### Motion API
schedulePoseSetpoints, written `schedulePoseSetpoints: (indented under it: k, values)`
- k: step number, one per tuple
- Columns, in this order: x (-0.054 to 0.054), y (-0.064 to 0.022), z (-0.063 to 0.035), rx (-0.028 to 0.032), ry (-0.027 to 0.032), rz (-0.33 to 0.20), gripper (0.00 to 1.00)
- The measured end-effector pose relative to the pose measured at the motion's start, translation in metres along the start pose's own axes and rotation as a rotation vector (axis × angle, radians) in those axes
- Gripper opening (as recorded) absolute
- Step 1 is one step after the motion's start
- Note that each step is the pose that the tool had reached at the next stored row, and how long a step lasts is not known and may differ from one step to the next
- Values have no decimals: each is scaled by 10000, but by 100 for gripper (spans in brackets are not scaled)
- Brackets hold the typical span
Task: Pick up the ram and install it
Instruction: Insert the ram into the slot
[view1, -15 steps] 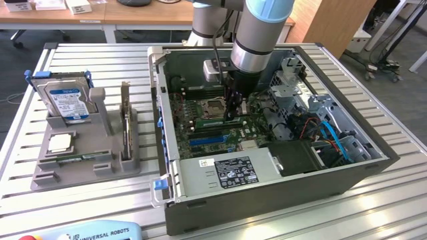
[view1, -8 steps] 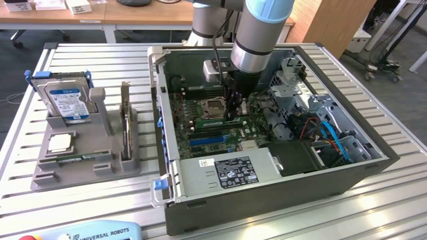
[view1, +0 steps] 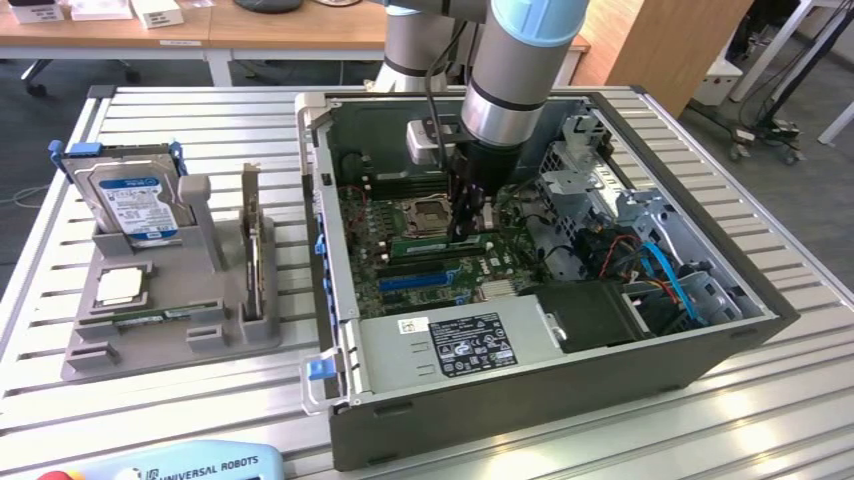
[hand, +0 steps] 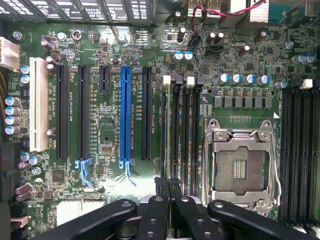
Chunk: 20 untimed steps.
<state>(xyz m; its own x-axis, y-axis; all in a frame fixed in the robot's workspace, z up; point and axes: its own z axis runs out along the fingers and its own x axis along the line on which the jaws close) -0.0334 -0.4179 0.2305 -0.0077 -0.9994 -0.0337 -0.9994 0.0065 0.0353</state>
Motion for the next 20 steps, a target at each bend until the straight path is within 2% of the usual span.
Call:
schedulePoseSetpoints:
  k: [20]
  values:
    - [1,0,-1,10,-3,6,12]
